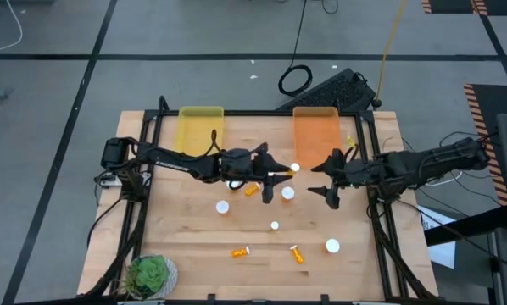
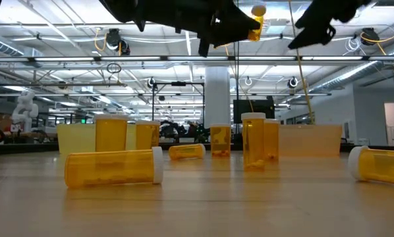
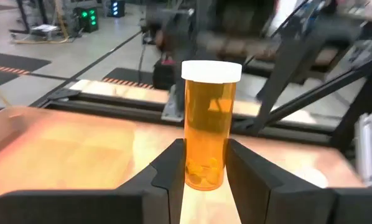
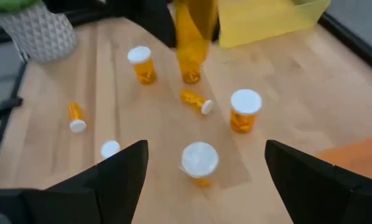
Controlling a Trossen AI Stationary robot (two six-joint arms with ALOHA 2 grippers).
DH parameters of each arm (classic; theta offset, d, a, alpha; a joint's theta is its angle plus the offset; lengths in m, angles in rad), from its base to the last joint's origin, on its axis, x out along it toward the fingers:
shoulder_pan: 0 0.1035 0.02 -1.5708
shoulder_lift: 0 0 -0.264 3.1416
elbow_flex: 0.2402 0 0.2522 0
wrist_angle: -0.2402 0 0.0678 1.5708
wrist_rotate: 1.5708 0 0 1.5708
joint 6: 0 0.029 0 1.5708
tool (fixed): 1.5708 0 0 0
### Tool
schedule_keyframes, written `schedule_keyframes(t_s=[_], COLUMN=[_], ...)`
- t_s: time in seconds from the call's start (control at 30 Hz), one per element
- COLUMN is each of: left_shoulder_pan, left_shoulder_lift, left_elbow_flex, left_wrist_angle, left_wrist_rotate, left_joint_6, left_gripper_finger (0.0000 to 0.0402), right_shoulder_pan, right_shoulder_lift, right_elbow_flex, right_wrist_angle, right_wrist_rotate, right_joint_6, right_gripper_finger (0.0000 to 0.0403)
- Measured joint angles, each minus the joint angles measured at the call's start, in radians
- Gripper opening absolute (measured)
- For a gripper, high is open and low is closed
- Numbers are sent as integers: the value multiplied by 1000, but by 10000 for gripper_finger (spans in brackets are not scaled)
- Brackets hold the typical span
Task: Pick and place medicine bottles into bin by pill shape (circle, oval)
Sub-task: Put the small orange pill bottle into the orange bin
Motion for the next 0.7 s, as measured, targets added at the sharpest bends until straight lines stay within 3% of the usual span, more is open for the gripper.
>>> schedule_keyframes(t_s=[0.2,0.37,0.7], left_shoulder_pan=[2,2,1], left_shoulder_lift=[0,0,0], left_elbow_flex=[0,0,0], left_wrist_angle=[-69,-130,-177], left_wrist_rotate=[-24,-24,-23], left_joint_6=[64,88,90], left_gripper_finger=[108,108,108], right_shoulder_pan=[-38,-70,-146], right_shoulder_lift=[126,260,460], right_elbow_flex=[270,435,524], right_wrist_angle=[-276,-367,-372], right_wrist_rotate=[2,-1,-115], right_joint_6=[-82,-178,-310], right_gripper_finger=[315,315,315])
